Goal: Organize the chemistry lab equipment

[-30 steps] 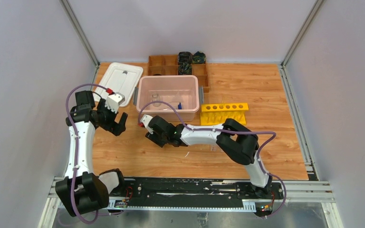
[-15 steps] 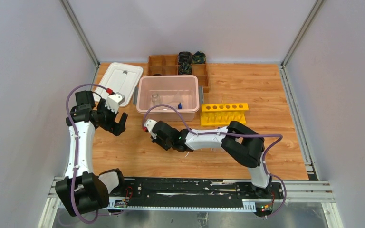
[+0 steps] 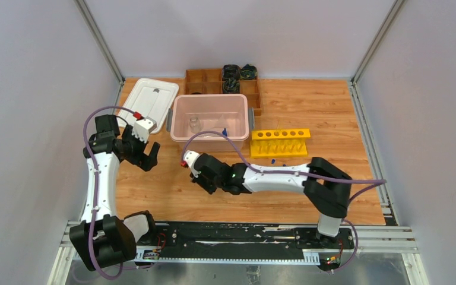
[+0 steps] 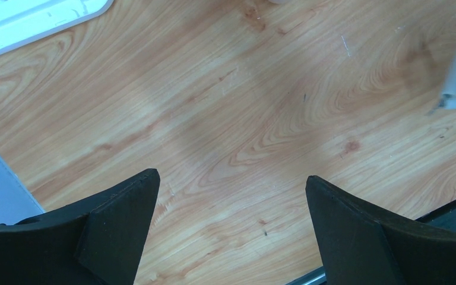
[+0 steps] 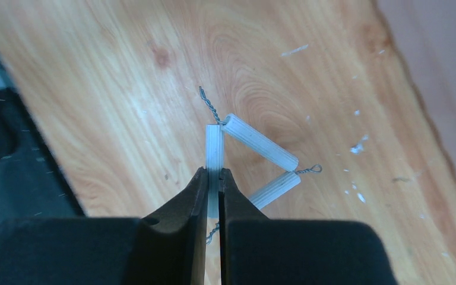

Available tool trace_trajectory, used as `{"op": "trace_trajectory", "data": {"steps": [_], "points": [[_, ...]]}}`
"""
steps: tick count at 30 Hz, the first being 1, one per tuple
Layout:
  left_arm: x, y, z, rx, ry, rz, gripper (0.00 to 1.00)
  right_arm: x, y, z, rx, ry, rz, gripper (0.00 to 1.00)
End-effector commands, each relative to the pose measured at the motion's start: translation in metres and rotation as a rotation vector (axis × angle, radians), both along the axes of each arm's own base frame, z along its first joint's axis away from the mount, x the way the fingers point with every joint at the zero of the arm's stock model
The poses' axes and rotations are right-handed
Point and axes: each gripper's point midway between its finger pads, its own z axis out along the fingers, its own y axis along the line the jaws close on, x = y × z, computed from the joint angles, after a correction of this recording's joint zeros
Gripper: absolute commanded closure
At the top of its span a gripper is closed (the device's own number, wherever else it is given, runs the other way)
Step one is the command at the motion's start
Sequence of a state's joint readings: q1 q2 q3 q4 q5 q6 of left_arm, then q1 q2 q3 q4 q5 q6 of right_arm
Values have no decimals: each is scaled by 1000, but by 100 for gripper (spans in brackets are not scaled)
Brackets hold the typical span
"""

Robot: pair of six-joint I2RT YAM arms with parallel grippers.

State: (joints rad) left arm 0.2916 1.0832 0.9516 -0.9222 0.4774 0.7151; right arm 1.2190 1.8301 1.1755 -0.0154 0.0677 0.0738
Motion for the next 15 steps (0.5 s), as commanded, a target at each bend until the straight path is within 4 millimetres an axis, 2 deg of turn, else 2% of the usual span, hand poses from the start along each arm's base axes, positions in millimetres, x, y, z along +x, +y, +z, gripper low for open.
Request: {"op": "trace_trajectory", "data": {"steps": [1, 3, 6, 8, 10, 11, 15], "points": [[-1, 0, 1, -4, -10, 5, 0, -2, 0, 88, 137, 3, 6, 100], [-1, 0, 1, -7, -7, 5, 0, 1, -3, 117, 184, 28, 21, 100], [3, 4, -1, 1, 3, 29, 0, 20, -10, 159, 282, 57, -2, 100], [8, 10, 0, 12, 7, 59, 0, 36, -14, 182, 326, 66, -22, 100], [13, 14, 1, 24, 8, 80, 0, 62, -21, 196, 322, 63, -76, 100], [15, 17, 2, 29, 4, 92, 0, 77, -21, 210, 332, 48, -106, 100], [22, 21, 5, 42, 0, 102, 0, 133, -29, 212, 279, 63, -236, 100]]}}
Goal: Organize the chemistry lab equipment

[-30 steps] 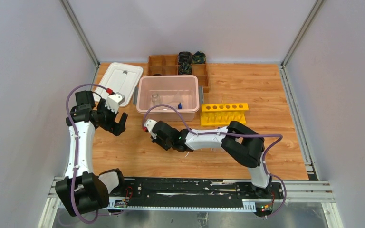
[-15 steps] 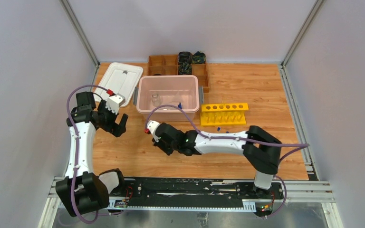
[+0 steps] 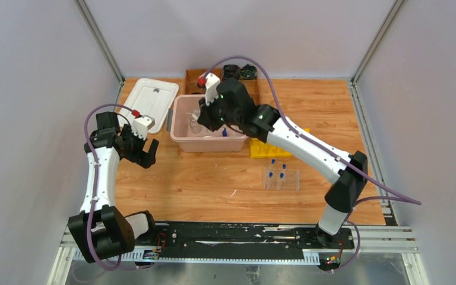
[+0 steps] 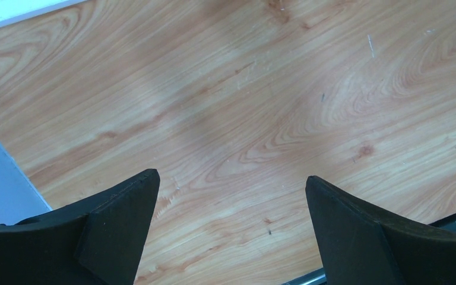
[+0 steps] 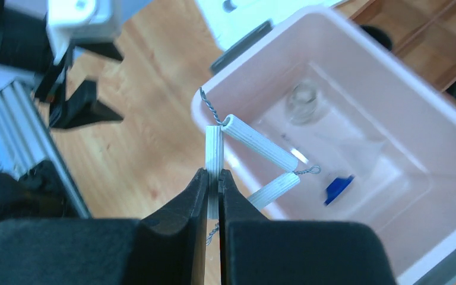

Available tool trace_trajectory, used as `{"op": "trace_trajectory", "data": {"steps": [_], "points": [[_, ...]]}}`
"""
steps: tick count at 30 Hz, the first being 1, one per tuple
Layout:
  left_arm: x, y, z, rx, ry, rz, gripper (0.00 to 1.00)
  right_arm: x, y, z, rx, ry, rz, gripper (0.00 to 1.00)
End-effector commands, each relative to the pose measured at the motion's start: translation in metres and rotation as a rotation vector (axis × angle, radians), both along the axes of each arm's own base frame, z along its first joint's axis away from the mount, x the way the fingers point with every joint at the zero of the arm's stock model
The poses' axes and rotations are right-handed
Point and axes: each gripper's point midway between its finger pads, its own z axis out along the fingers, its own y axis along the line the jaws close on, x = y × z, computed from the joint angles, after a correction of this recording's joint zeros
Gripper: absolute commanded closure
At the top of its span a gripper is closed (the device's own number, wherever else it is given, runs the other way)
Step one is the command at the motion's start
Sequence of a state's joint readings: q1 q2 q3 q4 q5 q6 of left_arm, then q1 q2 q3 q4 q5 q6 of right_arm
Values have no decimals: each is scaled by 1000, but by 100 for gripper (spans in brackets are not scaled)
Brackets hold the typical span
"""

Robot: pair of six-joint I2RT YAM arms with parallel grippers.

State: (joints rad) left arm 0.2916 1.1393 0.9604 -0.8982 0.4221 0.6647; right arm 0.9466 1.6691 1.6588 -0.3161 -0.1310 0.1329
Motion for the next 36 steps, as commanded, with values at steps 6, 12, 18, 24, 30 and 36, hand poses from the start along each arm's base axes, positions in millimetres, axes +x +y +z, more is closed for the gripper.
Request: {"op": "trace_trajectory", "data": {"steps": [6, 12, 18, 24, 30, 36], "points": [[18, 14, 12, 43, -53, 34, 0, 93, -12, -70, -214, 219, -189, 100], [39, 20, 15, 36, -135, 100, 0, 116, -11, -142, -303, 316, -248, 100], [71, 21, 13, -25, -181, 136, 0, 120, -8, -176, -335, 346, -267, 100], [104, 29, -11, -63, -121, 196, 13, 118, -7, -188, -338, 378, -275, 82], [133, 26, -32, -24, -98, 186, 22, 117, -9, -154, -277, 337, -281, 51], [165, 18, -43, -28, -86, 167, 30, 107, -14, -110, -210, 303, -276, 41]]}}
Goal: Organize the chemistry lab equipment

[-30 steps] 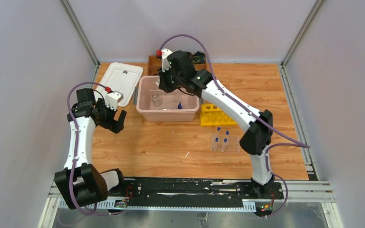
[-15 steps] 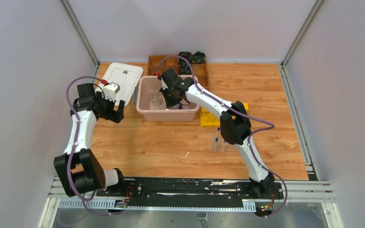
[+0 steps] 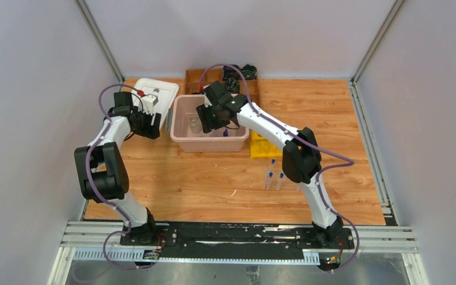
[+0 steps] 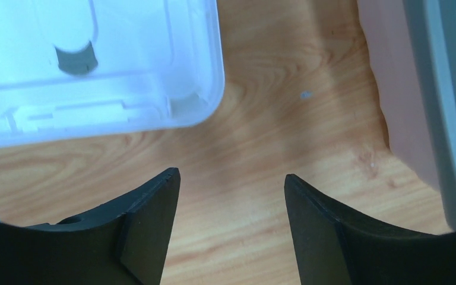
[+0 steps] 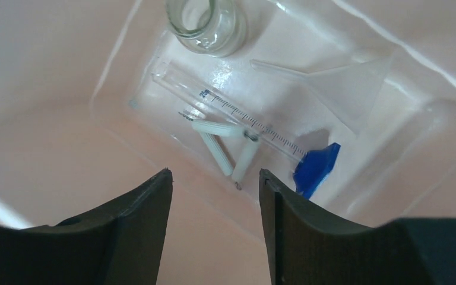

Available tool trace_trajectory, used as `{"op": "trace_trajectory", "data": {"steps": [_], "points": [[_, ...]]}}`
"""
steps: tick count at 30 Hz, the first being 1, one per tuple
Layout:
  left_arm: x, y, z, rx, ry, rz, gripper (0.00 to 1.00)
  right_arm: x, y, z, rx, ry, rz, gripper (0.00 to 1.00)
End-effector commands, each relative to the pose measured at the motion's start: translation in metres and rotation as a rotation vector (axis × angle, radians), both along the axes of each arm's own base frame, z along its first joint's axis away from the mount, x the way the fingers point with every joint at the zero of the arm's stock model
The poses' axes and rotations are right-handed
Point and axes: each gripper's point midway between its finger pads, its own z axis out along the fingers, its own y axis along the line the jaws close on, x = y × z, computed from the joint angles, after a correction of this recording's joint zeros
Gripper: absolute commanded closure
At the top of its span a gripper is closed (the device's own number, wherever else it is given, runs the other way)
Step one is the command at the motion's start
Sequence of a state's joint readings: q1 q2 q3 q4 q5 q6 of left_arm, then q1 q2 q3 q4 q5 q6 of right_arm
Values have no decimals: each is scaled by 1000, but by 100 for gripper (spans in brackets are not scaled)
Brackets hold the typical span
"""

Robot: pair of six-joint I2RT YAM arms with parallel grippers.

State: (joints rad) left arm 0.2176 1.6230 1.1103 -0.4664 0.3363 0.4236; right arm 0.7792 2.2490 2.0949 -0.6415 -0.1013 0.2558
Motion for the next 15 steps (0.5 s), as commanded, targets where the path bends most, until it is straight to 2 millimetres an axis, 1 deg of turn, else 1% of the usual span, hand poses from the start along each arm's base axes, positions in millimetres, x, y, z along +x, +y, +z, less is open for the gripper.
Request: {"op": "trace_trajectory", "data": {"steps": [1, 3, 6, 8, 11, 13, 15], "points": [[40, 1, 8, 15, -61, 2, 32, -4, -8, 73, 101, -99, -24, 41], [50, -1, 0, 12, -44, -3, 37, -12, -13, 91, 135, -122, -28, 42], [63, -4, -10, 10, -24, -6, 43, -26, -22, 115, 196, -165, -31, 47], [71, -6, -16, 9, -14, -10, 48, -35, -27, 126, 228, -189, -32, 51], [77, -14, -21, -4, -5, -25, 52, -47, -33, 133, 246, -197, -37, 54], [80, -20, -23, -12, -3, -38, 53, -54, -37, 131, 245, -195, -38, 55], [82, -23, -25, -13, 1, -44, 53, -61, -41, 124, 236, -187, -44, 55]]}}
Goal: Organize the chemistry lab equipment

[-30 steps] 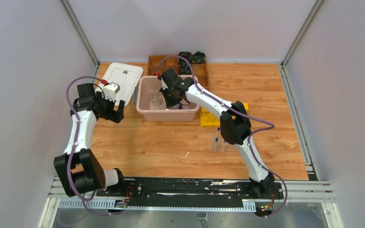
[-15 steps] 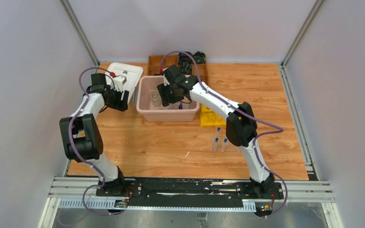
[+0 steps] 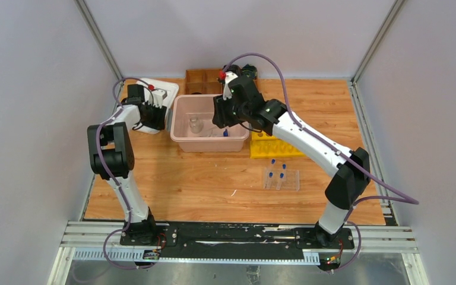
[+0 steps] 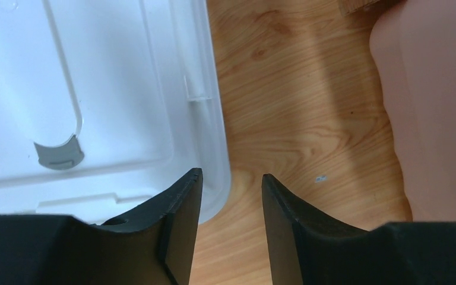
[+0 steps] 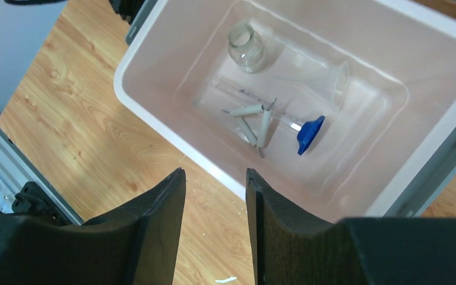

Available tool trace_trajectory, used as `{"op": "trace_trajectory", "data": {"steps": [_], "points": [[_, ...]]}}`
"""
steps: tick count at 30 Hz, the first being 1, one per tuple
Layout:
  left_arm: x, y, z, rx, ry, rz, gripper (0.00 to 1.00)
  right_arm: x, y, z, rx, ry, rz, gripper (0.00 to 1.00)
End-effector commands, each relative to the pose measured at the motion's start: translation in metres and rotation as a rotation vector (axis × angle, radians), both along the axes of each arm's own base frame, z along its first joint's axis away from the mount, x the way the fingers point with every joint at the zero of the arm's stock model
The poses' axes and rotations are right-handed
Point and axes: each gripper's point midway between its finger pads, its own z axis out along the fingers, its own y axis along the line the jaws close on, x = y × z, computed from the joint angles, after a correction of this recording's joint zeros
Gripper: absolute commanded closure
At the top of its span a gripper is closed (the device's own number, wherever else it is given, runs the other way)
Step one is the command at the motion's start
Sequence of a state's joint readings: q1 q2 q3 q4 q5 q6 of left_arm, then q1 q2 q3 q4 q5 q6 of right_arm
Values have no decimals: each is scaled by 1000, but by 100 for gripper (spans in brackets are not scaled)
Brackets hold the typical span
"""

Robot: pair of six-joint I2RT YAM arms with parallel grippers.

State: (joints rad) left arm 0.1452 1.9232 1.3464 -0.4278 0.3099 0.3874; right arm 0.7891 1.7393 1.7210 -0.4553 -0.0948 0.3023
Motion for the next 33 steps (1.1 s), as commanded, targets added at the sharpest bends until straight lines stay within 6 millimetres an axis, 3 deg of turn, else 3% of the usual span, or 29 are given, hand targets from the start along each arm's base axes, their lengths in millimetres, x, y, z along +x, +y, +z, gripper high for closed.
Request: {"op": "trace_trajectory", "data": {"steps": [1, 7, 18, 25, 33], "points": [[16, -8, 8, -10, -31, -15, 54, -15, -2, -20, -15, 20, -19, 55], [20, -5, -3, 3, -7, -9, 61, -29, -8, -36, -31, 48, -19, 57], [22, -8, -10, 8, 15, -7, 74, -42, -19, -28, -26, 24, -28, 62], [20, -5, -12, 55, 32, 3, 100, -47, -27, -21, -15, 14, -44, 62], [15, 10, -9, 141, 42, 28, 100, -52, -44, -9, -15, -29, -68, 62]]}}
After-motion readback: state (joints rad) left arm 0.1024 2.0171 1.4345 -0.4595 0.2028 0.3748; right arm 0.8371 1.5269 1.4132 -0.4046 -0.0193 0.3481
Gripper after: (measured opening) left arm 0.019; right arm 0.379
